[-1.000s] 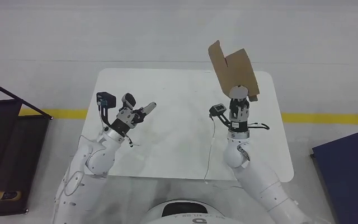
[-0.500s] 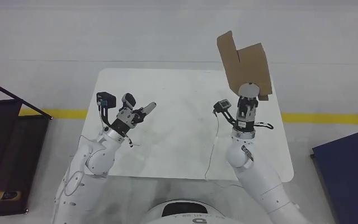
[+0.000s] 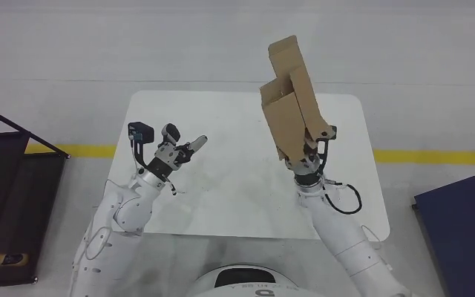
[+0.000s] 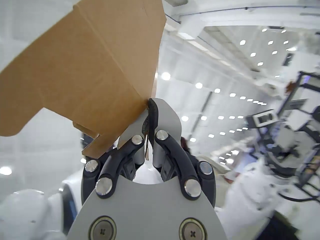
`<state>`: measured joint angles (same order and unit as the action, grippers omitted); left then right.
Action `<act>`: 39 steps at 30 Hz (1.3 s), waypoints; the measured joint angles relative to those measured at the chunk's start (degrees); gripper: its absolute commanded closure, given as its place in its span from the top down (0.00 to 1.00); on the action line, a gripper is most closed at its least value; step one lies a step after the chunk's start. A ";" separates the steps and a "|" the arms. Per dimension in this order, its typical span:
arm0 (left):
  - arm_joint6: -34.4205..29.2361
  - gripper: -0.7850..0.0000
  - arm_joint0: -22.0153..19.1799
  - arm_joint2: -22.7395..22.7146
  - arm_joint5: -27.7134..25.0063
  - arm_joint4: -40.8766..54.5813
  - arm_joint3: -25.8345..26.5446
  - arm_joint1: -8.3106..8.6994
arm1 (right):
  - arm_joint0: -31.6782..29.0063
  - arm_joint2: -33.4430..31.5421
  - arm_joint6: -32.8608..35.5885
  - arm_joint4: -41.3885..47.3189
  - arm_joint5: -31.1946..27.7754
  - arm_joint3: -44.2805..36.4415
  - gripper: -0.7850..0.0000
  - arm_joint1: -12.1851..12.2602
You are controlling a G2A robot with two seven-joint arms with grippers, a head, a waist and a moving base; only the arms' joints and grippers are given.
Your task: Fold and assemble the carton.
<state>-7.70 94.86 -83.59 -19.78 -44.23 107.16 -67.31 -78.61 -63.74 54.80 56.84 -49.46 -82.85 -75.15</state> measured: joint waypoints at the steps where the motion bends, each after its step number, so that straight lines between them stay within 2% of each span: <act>1: 0.00 1.00 0.00 0.00 0.00 0.00 0.00 0.00 | 0.11 -0.36 -2.23 -5.39 -2.25 0.06 0.00 0.01; 4: 0.00 1.00 0.00 0.00 0.00 0.00 0.00 0.00 | 0.78 -2.63 -9.82 -23.61 -8.39 0.67 0.00 -0.19; 8: 0.00 1.00 0.00 0.00 0.00 0.00 0.00 0.00 | 1.01 -7.60 -19.53 -47.16 -8.57 1.08 0.00 -1.66; 12: 0.00 1.00 0.00 0.00 0.00 0.00 0.00 0.00 | 0.84 -8.40 -34.42 -72.03 -8.54 1.75 0.00 -3.09; 15: 0.00 1.00 0.00 0.00 0.00 0.00 0.00 0.00 | 0.83 -7.32 -45.28 -84.84 -8.54 3.55 0.00 -3.77; 18: 0.00 1.00 0.00 0.00 0.00 0.00 0.00 0.00 | 1.06 -6.86 -52.45 -89.78 -8.54 4.99 0.00 -3.97; 34: 0.00 1.00 0.00 0.00 0.00 0.00 0.00 0.00 | 1.33 -7.50 -50.20 -90.15 -7.88 4.17 0.00 -3.77; 37: 0.00 1.00 0.00 0.00 0.00 0.00 0.00 0.00 | 0.11 -11.12 -47.32 -99.23 -0.32 -4.30 0.00 -2.64; 39: 0.00 1.00 0.00 0.00 0.00 0.00 0.00 0.00 | -2.71 -11.94 -45.06 -112.90 6.34 -12.56 0.00 -1.87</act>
<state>-7.70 94.86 -83.59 -19.78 -44.23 107.16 -67.31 -81.32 -75.68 9.74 -56.06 -43.11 -95.41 -77.03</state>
